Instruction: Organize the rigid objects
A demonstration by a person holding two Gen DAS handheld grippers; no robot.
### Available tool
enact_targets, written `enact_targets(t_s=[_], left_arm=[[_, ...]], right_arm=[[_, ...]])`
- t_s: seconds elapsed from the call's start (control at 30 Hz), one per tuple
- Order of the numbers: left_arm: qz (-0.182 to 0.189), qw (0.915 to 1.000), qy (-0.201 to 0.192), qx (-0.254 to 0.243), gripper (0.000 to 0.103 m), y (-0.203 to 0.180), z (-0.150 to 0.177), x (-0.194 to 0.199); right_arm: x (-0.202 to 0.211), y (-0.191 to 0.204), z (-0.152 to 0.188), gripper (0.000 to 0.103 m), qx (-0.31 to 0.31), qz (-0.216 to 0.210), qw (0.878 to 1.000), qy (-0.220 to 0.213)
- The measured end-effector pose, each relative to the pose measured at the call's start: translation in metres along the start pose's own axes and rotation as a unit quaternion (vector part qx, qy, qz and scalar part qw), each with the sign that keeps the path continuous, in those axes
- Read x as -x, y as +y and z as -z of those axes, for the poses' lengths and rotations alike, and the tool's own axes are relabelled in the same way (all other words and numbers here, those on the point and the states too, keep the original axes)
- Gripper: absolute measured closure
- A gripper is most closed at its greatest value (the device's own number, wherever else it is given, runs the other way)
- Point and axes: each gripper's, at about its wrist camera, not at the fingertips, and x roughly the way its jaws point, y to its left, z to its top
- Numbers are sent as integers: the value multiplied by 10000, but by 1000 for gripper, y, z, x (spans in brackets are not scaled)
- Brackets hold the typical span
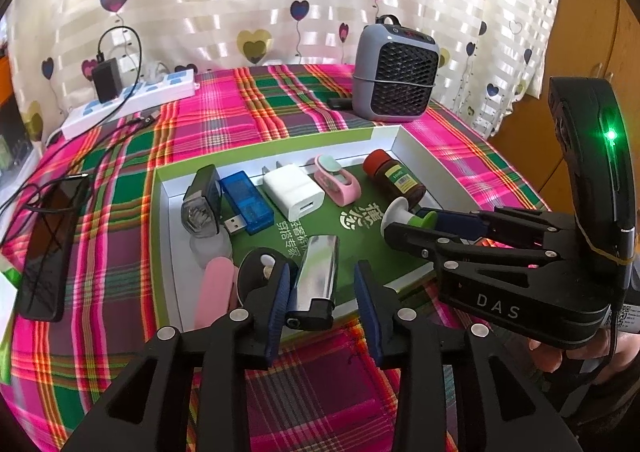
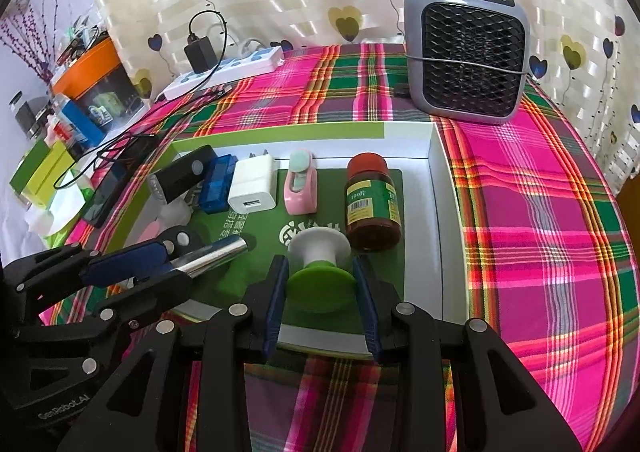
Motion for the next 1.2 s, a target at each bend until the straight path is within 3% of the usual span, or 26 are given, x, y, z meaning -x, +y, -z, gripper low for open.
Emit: enact_targets(t_s=[0.6,1.2], left_arm=[[-116,9999,-72,46,67,-3,7,13],[-673,9967,-309,339,67,-6,29,51]], right_arm=[[9,-1,5,61,-132,36,9998,-125],[54,20,23,62,63,314,9974,-650]])
